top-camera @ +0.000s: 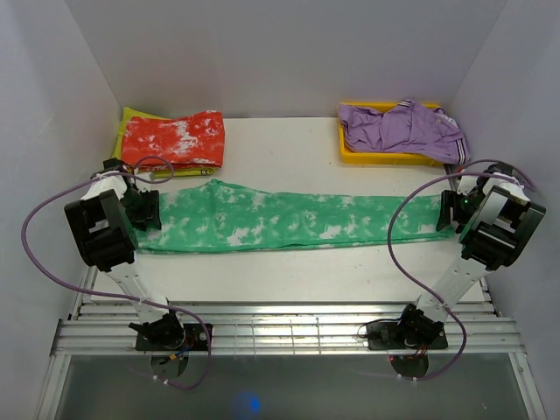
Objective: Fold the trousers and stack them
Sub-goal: Fold the trousers
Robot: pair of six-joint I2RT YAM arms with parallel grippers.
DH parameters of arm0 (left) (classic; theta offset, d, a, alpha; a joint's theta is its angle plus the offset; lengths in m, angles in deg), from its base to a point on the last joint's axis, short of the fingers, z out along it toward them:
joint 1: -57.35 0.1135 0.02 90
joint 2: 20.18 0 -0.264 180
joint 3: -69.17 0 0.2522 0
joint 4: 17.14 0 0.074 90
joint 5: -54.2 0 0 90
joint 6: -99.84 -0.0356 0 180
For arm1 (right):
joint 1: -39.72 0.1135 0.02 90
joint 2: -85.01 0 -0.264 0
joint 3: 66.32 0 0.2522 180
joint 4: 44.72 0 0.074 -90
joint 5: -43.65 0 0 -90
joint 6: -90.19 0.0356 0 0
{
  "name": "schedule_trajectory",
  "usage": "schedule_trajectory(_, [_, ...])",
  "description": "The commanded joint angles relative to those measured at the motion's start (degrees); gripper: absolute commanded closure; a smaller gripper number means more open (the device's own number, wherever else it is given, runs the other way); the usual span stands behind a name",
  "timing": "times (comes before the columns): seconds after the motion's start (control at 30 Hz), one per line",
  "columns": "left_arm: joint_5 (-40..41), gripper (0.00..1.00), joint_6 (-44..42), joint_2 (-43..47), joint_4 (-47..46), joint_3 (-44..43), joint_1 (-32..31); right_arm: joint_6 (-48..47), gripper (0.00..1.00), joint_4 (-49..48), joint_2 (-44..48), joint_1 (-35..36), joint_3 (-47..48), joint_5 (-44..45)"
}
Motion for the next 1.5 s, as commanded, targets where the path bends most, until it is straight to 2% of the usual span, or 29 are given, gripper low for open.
schedule_trajectory(0.0, [4.96, 0.38, -0.77, -2.59, -1.31, 1.1, 1.18, 2.71, 0.32, -1.62, -2.23, 0.28, -2.4, -3.78])
schedule_trajectory(0.03, [4.78, 0.38, -0.69, -2.51, -1.31, 1.01, 1.18, 3.07, 0.35, -1.79, -2.93, 0.28, -3.36, -5.17])
schedule_trajectory(0.13, [4.25, 0.38, -0.6, -2.24, -1.14, 0.75, 1.27, 4.21, 0.53, -1.18, -2.94, 0.37, -3.81, -8.94])
schedule_trajectory(0.17, [4.16, 0.38, -0.6, -2.24, -1.05, 0.58, 1.18, 3.87, 0.63, -0.92, -2.24, 0.28, -3.72, -9.66])
schedule_trajectory(0.23, [2.85, 0.38, -0.51, -1.63, -0.87, 0.57, 1.18, 2.81, 0.73, 0.74, -0.04, 0.2, -2.42, -12.29])
schedule_trajectory(0.27, [2.23, 0.38, -0.51, -1.45, -0.87, 0.57, 1.18, 2.2, 0.88, 1.62, 0.57, 0.19, -1.62, -12.48])
schedule_trajectory(0.3, [1.53, 0.37, -0.51, -0.76, -0.7, 0.57, 1.18, 1.76, 0.92, 3.63, 1.19, 0.19, -0.57, -12.74])
schedule_trajectory(0.5, [-6.46, 0.34, -1.03, 3.55, -0.78, 1.62, 1.18, -1.14, 0.92, 7.08, 7.25, -1.03, 6.73, -10.55])
schedule_trajectory(0.7, [-12.35, 0.3, -1.65, 13.74, -3.5, 5.49, 1.1, -6.59, 0.92, 8.57, 11.47, -4.63, 10.51, -6.33])
schedule_trajectory(0.8, [-15.08, 0.26, -1.3, 18.75, -4.03, 6.9, 1.18, -8.52, 0.92, 10.15, 12.88, -5.61, 12.79, -7.38])
schedule_trajectory(0.9, [-16.05, 0.21, -1.04, 20.87, -3.25, 7.95, 0.83, -9.33, 0.92, 12.87, 14.29, -5.26, 15.34, -12.29])
schedule_trajectory(1.07, [-15.7, 0.2, -1.21, 21.05, -2.01, 11.02, 0.66, -5.11, 0.92, 13.68, 17.98, 3.69, 13.95, -23.02])
schedule_trajectory(1.13, [-16.14, 0.2, -1.12, 21.22, -1.66, 11.73, 0.57, -1.52, 0.92, 11.4, 19.82, 10.87, 12.46, -25.21])
schedule_trajectory(1.3, [-15.61, 0.2, 0.1, 21.4, -1.75, 13.84, 0.57, 8.15, 0.92, 2.09, 22.46, 27.31, 5.78, -26.01])
schedule_trajectory(1.37, [-15.53, 0.2, 0.37, 21.4, -1.75, 14.2, 0.66, 12.97, 0.92, -2.75, 22.47, 31.55, 3.76, -25.49])
schedule_trajectory(1.4, [-15.53, 0.19, 0.46, 21.4, -1.58, 14.37, 0.57, 14.66, 0.92, -4.59, 22.38, 36.27, 1.31, -25.23])
schedule_trajectory(1.47, [-15.53, 0.18, 0.81, 21.05, -1.49, 14.37, 0.57, 19.47, 0.92, -10.2, 22.2, 39.73, -1.34, -24.61])
